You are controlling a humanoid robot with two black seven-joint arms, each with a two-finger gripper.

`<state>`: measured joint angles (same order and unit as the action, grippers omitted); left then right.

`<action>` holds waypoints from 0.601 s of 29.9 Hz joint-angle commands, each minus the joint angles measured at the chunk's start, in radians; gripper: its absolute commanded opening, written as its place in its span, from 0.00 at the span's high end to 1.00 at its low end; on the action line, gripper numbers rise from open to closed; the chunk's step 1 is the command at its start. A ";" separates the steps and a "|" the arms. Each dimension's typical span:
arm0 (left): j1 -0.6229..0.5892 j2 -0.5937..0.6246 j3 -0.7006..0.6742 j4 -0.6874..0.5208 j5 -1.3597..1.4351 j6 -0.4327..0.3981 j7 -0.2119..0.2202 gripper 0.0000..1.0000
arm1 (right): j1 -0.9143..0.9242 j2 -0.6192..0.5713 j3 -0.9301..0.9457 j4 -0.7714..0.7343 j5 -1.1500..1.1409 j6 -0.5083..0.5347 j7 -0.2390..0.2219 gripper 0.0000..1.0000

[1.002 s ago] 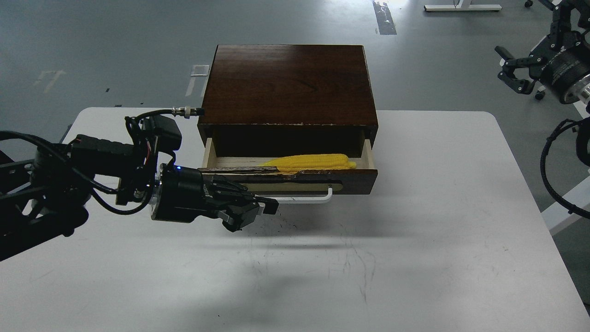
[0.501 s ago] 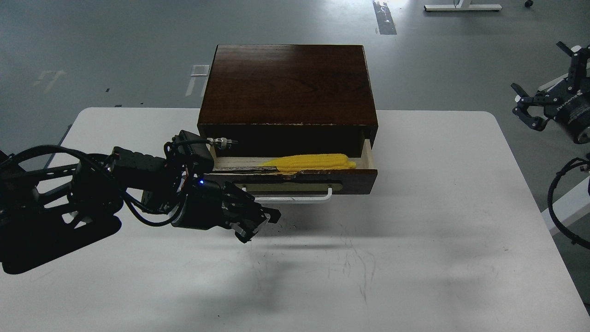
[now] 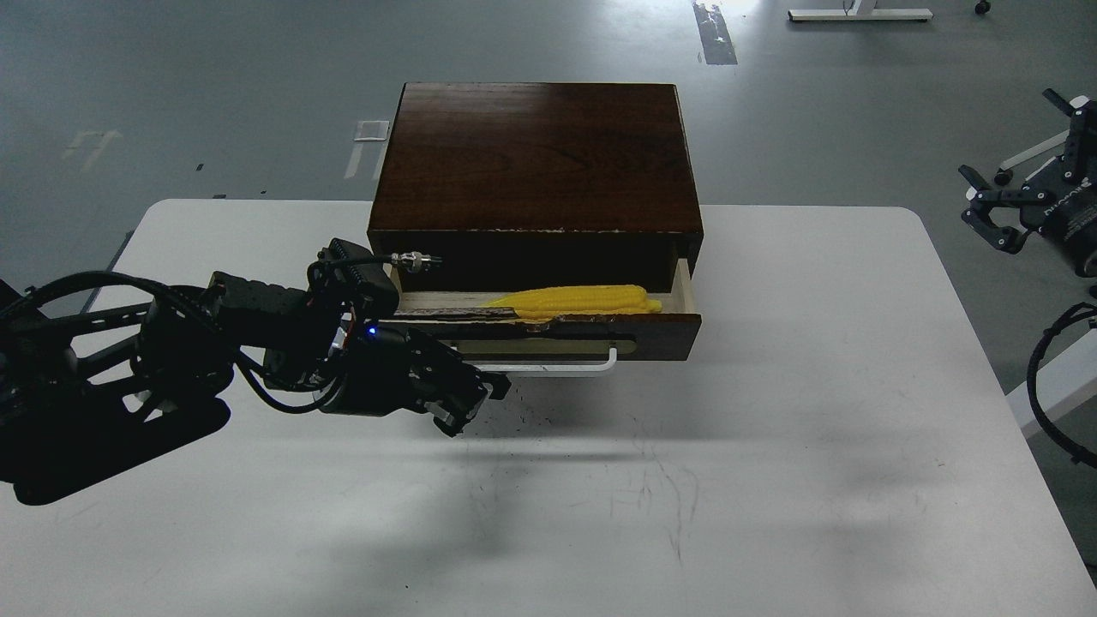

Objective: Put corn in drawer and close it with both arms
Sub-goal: 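Push the drawer into the box with the left gripper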

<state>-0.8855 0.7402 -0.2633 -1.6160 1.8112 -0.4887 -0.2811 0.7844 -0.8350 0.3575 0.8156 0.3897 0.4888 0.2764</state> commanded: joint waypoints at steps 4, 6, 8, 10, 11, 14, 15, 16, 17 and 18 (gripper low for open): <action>-0.003 0.005 -0.008 0.001 -0.003 0.000 0.002 1.00 | -0.001 0.004 -0.002 0.001 -0.002 0.000 0.000 0.00; -0.003 0.005 -0.010 0.001 -0.003 0.000 0.008 1.00 | -0.001 0.005 -0.002 0.001 -0.002 0.000 0.000 0.00; -0.003 0.002 -0.010 0.002 -0.004 0.000 0.013 1.00 | -0.001 0.008 -0.002 0.001 -0.002 0.000 0.000 0.00; -0.003 -0.001 -0.010 0.013 -0.004 0.000 0.013 1.00 | -0.001 0.008 0.000 0.001 -0.002 0.000 0.000 0.00; -0.003 -0.004 -0.011 0.024 -0.006 0.000 0.013 1.00 | -0.001 0.008 0.000 0.001 -0.002 0.000 0.000 0.00; -0.003 -0.010 -0.016 0.030 -0.012 0.000 0.013 1.00 | -0.001 0.010 0.000 0.001 -0.002 0.000 0.000 0.00; -0.003 -0.010 -0.017 0.030 -0.012 0.000 0.013 1.00 | -0.001 0.010 0.000 0.001 -0.002 0.000 0.000 0.00; -0.006 -0.012 -0.017 0.031 -0.013 0.000 0.013 1.00 | -0.001 0.010 0.000 0.001 -0.002 0.000 0.000 0.00; -0.007 -0.015 -0.019 0.034 -0.015 0.000 0.013 1.00 | -0.001 0.008 0.000 0.001 -0.002 0.000 0.000 0.00; -0.009 -0.018 -0.019 0.041 -0.015 0.000 0.013 1.00 | -0.001 0.008 0.000 0.001 -0.002 0.000 0.000 0.00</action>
<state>-0.8908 0.7292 -0.2801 -1.5849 1.7990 -0.4887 -0.2682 0.7838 -0.8255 0.3572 0.8162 0.3881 0.4887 0.2761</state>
